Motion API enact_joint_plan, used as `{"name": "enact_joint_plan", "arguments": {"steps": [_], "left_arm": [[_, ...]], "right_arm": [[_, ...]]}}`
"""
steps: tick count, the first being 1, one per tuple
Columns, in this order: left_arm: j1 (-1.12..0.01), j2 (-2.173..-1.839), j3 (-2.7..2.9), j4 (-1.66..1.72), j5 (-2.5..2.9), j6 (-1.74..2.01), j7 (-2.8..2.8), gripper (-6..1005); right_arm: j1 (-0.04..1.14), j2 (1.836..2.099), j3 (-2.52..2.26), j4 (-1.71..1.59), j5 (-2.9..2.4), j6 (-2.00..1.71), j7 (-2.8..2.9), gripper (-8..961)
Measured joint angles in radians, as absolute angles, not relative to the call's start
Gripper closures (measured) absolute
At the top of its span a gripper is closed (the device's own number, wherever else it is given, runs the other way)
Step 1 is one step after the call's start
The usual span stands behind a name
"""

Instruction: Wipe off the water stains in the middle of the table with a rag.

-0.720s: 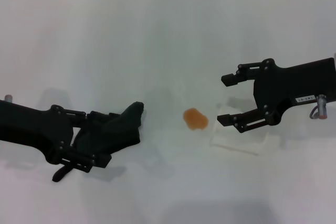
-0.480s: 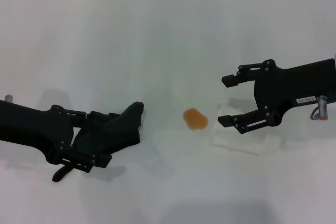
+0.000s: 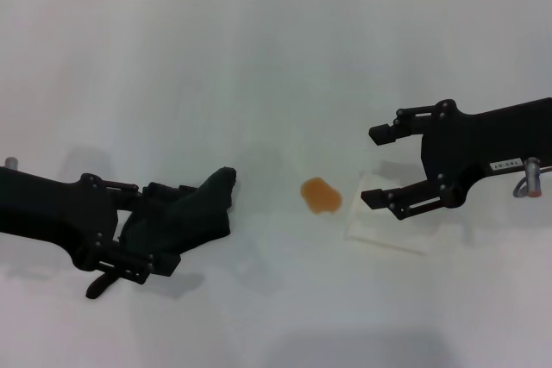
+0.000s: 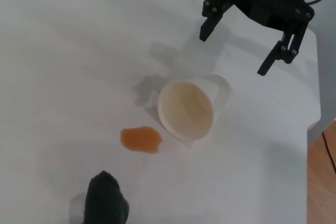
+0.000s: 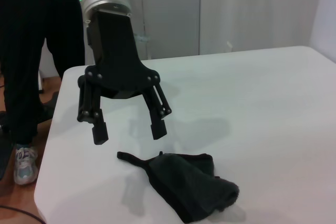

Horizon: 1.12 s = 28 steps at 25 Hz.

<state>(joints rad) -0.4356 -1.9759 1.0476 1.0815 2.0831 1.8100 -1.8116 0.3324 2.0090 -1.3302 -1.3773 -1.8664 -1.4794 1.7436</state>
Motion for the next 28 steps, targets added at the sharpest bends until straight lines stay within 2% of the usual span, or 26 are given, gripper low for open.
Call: {"name": "enact_joint_plan", "arguments": {"steps": [16,28], "left_arm": [[-0.445,-1.974,1.048,1.082,2.083,1.810,-1.803,115],[-0.445,-1.975,1.048,1.082,2.097,1.809,-1.802,116]], "right_arm": [[0.349,2.009,-1.336,-1.485,-2.076,-1.533,1.989,133],[0.460,2.010,-1.388,-1.531,-2.290,-1.623,2.140,136]]}}
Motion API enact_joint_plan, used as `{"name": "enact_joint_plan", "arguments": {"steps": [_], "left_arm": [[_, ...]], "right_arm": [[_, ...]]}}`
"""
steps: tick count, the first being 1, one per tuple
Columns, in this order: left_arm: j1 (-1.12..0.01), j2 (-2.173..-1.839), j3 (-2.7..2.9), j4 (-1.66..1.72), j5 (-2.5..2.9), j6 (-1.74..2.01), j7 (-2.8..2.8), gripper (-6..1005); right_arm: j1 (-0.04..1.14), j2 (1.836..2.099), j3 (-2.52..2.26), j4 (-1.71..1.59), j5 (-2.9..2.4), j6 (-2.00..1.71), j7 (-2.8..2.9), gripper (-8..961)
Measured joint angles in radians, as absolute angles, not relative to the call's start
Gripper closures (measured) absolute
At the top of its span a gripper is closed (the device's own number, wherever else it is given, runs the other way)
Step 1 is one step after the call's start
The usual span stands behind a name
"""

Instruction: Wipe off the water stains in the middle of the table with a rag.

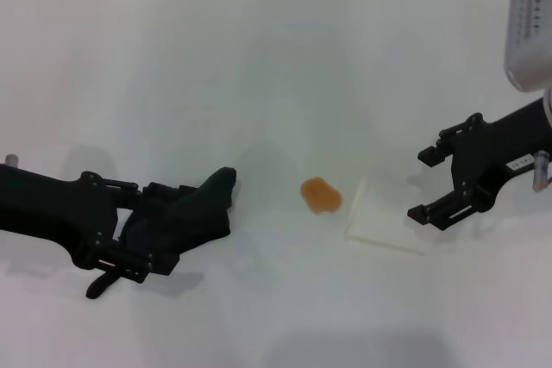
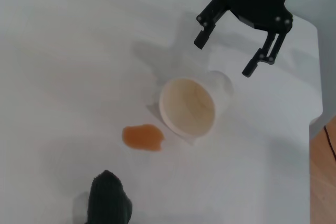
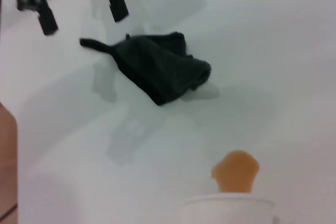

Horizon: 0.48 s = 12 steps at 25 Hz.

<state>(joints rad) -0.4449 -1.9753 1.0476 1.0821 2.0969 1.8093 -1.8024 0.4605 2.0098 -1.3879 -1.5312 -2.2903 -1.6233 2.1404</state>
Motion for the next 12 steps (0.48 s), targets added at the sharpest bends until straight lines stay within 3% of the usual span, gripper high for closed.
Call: {"name": "enact_joint_plan", "arguments": {"steps": [12], "left_arm": [[-0.445,-1.975,1.048,1.084,2.097,1.807,-1.781,116]], "right_arm": [[0.546,2.012,-1.458,-1.523,-2.360,-1.650,2.222,139]]}}
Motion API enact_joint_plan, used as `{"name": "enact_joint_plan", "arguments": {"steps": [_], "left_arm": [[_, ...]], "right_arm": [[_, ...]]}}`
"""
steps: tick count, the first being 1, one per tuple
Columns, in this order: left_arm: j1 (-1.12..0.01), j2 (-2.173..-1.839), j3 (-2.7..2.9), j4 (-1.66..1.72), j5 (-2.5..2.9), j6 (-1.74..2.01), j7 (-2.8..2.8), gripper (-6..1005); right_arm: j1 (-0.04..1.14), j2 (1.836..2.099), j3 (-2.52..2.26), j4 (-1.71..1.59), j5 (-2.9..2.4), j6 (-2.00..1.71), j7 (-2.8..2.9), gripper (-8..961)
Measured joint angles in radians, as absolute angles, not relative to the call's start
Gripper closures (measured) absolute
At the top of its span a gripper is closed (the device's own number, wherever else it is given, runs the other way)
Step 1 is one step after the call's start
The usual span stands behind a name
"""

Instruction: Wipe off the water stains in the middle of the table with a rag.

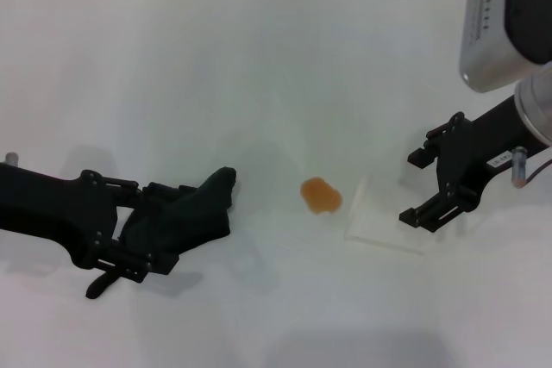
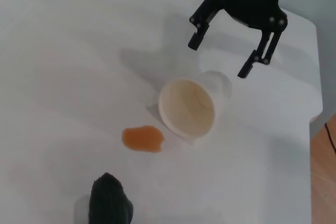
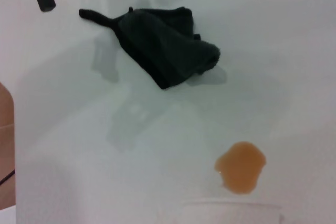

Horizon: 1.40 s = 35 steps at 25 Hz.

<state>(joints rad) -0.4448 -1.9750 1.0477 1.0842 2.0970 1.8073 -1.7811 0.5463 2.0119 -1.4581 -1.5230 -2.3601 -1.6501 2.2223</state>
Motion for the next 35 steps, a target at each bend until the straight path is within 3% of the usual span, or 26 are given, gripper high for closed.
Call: {"name": "enact_joint_plan", "arguments": {"steps": [35], "left_arm": [[-0.440,-1.978,1.048,1.081,2.097,1.807,-1.773,116]], "right_arm": [[0.533,2.019,-1.600,-1.411,-2.360,-1.465,2.247,147]]}}
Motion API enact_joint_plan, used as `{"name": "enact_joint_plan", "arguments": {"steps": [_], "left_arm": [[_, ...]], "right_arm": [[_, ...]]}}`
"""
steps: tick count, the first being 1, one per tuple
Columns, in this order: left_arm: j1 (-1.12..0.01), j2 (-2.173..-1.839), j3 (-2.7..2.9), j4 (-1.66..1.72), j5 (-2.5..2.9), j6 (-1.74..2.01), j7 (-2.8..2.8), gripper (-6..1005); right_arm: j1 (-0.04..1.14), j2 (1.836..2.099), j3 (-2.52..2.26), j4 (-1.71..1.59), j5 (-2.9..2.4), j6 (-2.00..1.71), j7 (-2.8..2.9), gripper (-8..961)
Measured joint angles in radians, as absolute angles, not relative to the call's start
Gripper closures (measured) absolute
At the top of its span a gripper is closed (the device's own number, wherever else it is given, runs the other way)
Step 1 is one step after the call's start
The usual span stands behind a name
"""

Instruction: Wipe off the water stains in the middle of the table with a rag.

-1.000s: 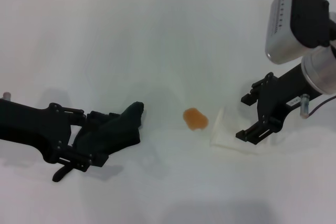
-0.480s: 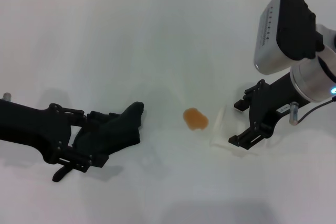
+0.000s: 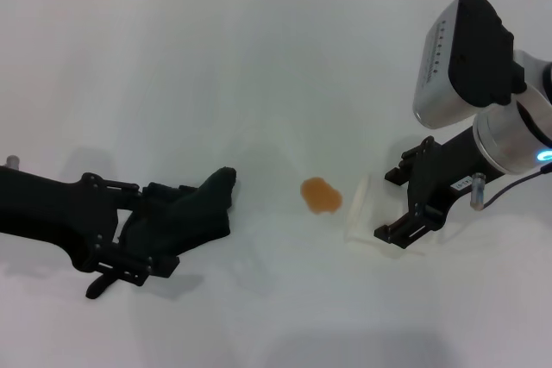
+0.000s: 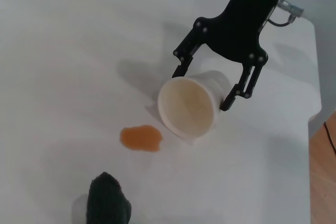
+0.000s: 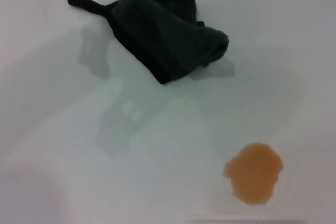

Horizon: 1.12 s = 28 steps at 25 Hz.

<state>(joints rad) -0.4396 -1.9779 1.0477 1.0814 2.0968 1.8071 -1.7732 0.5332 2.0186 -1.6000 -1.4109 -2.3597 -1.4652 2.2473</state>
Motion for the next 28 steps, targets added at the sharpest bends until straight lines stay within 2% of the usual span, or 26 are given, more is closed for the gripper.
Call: {"name": "enact_joint_plan", "arguments": {"steps": [23,28], "left_arm": [[-0.436,-1.980,1.048,1.081,2.098,1.806,-1.772,117],[-0.436,-1.980,1.048,1.081,2.100,1.801,-1.772,117]], "right_arm": [[0.534,2.017,-1.600,-1.389,-2.367,-1.460,2.247,153],[0.534,2.016,-1.600,-1.389,-2.373,-1.462,2.247,192]]}}
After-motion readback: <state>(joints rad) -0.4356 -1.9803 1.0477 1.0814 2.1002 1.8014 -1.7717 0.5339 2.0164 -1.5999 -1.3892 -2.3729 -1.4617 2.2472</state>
